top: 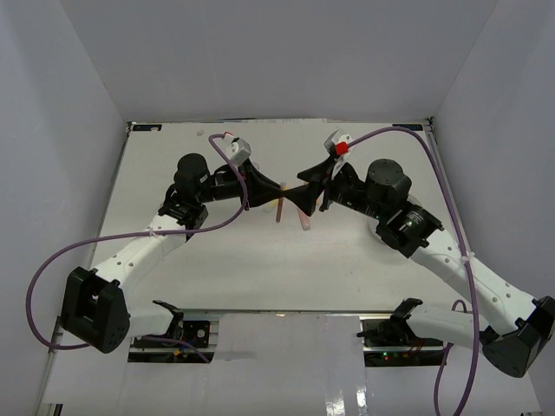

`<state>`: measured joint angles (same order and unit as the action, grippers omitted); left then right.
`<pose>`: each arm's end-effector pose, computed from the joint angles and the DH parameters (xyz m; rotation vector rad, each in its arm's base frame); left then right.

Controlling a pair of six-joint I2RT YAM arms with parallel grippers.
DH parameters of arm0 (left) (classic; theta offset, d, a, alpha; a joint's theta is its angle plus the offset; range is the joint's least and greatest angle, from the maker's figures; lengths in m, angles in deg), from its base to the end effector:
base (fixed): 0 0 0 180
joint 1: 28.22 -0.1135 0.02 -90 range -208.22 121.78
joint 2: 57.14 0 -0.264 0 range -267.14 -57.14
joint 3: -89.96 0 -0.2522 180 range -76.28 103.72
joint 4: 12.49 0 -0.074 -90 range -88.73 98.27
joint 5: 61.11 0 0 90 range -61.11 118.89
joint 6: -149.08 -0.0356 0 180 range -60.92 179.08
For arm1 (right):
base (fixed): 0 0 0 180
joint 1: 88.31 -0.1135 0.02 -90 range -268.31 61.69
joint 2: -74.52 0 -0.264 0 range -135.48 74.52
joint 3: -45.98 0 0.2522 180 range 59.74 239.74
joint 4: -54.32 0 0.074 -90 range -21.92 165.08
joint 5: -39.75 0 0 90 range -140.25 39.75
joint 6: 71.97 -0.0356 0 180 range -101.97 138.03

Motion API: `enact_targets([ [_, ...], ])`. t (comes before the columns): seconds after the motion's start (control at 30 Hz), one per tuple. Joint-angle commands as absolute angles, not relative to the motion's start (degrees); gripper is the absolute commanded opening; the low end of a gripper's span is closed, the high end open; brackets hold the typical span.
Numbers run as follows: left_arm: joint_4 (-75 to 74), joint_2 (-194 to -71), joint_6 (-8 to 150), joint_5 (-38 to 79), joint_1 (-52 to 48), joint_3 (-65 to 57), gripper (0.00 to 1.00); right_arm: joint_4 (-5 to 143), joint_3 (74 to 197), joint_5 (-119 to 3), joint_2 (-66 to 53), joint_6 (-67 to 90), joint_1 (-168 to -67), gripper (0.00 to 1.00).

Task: Sort the stationery into containers
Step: Place the pen in the storage box.

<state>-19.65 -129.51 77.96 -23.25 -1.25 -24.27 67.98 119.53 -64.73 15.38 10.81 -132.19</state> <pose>0.2425 -0.1549 0.3371 0.8736 1.4928 -1.3087 0.1649 0.1709 0.4043 -0.7058 1.4688 0.8915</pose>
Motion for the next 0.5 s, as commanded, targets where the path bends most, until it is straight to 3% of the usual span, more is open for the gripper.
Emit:
enact_targets([
  [0.0,-17.1,-127.0,71.7,-25.2,-1.2,-23.2,0.00,67.8,125.2,-63.0,13.4,8.6,-132.0,0.69],
  [0.47,-21.4,-127.0,72.1,-25.1,-1.2,-23.4,0.00,69.0,129.9,-61.1,5.3,2.1,-132.1,0.60],
])
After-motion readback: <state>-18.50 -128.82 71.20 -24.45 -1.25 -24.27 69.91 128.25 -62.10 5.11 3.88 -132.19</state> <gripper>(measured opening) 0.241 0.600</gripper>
